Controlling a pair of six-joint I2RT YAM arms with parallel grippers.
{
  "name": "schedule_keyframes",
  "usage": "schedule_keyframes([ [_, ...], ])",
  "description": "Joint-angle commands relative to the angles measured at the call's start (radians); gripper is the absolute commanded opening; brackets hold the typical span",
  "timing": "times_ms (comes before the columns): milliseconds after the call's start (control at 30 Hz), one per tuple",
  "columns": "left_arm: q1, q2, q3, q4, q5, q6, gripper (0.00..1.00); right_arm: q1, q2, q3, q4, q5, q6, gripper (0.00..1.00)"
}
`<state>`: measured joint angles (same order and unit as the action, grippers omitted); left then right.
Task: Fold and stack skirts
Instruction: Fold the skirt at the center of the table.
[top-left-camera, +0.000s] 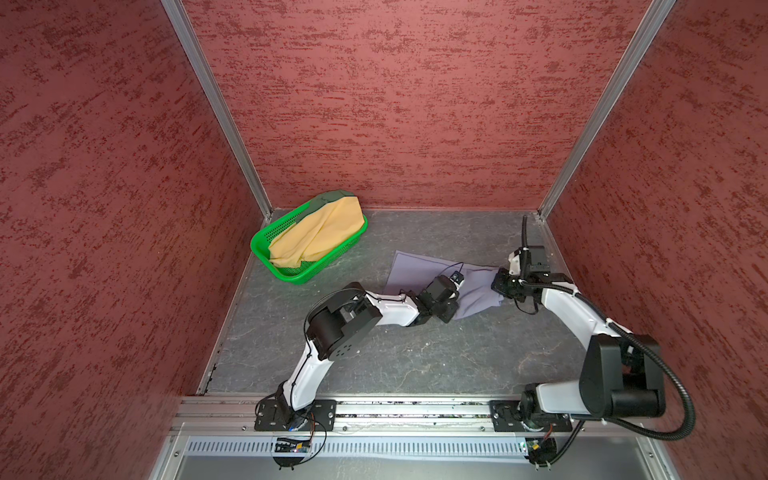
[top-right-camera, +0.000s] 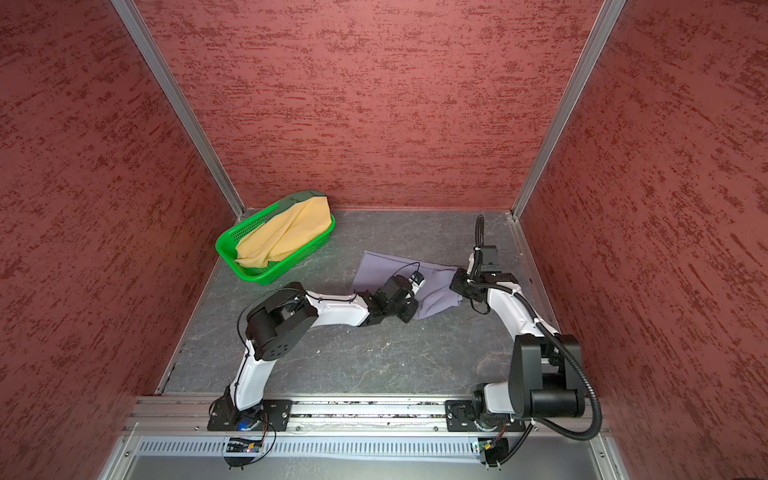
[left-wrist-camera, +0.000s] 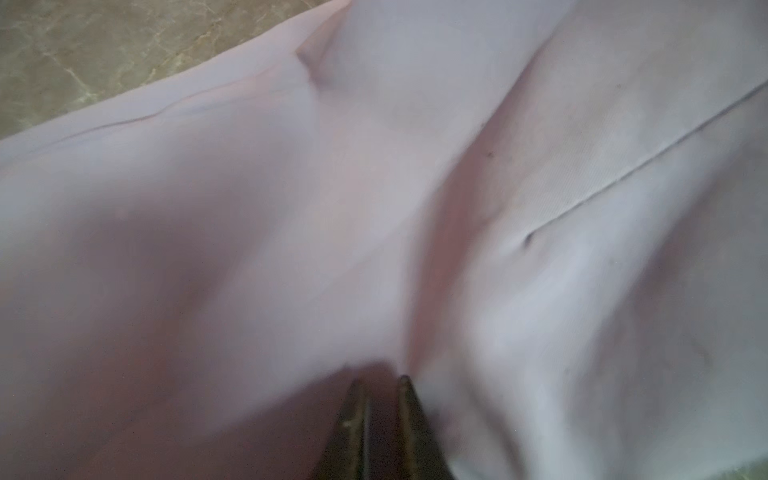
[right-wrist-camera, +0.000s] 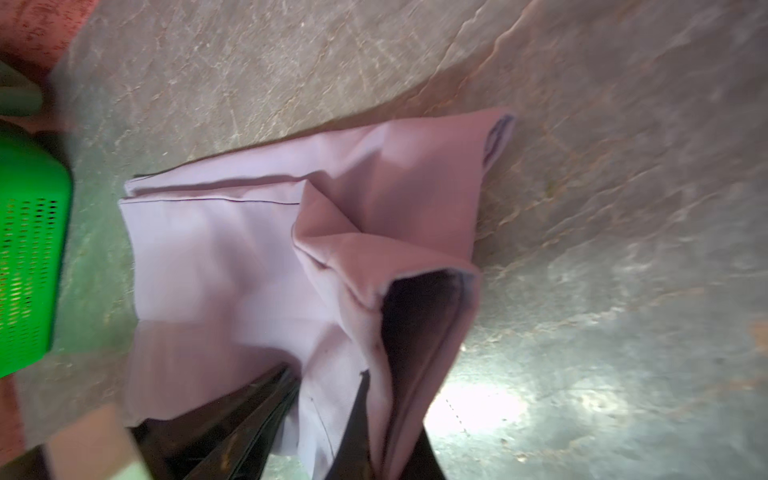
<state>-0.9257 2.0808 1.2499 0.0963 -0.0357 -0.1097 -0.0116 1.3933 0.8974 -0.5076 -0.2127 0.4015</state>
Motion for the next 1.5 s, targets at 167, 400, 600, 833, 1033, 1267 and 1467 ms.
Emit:
schedule_keyframes([
  [167, 0.157, -0.196, -0.143, -0.025, 0.032, -0.112, 0.37, 0.006, 0.019, 0.098, -0.078, 0.182, -0.057, 0.00],
  [400, 0.217, -0.241, -0.273, 0.001, 0.032, -0.127, 0.36, 0.023, 0.045, 0.127, -0.091, 0.196, -0.066, 0.00],
  [600, 0.217, -0.186, -0.268, 0.012, 0.035, -0.132, 0.35, 0.062, 0.055, 0.163, -0.099, 0.187, -0.055, 0.00],
  [833, 0.207, -0.143, -0.259, 0.006, 0.016, -0.138, 0.33, 0.119, 0.055, 0.205, -0.086, 0.109, -0.010, 0.00],
  [1033, 0.197, -0.130, -0.251, 0.000, 0.012, -0.128, 0.33, 0.207, 0.081, 0.252, -0.057, 0.095, 0.050, 0.00],
  [1267, 0.194, -0.123, -0.253, 0.010, 0.020, -0.124, 0.33, 0.301, 0.135, 0.330, -0.039, 0.084, 0.108, 0.00],
  [1467, 0.192, -0.117, -0.258, 0.026, 0.029, -0.128, 0.33, 0.372, 0.193, 0.392, -0.032, 0.078, 0.137, 0.00],
])
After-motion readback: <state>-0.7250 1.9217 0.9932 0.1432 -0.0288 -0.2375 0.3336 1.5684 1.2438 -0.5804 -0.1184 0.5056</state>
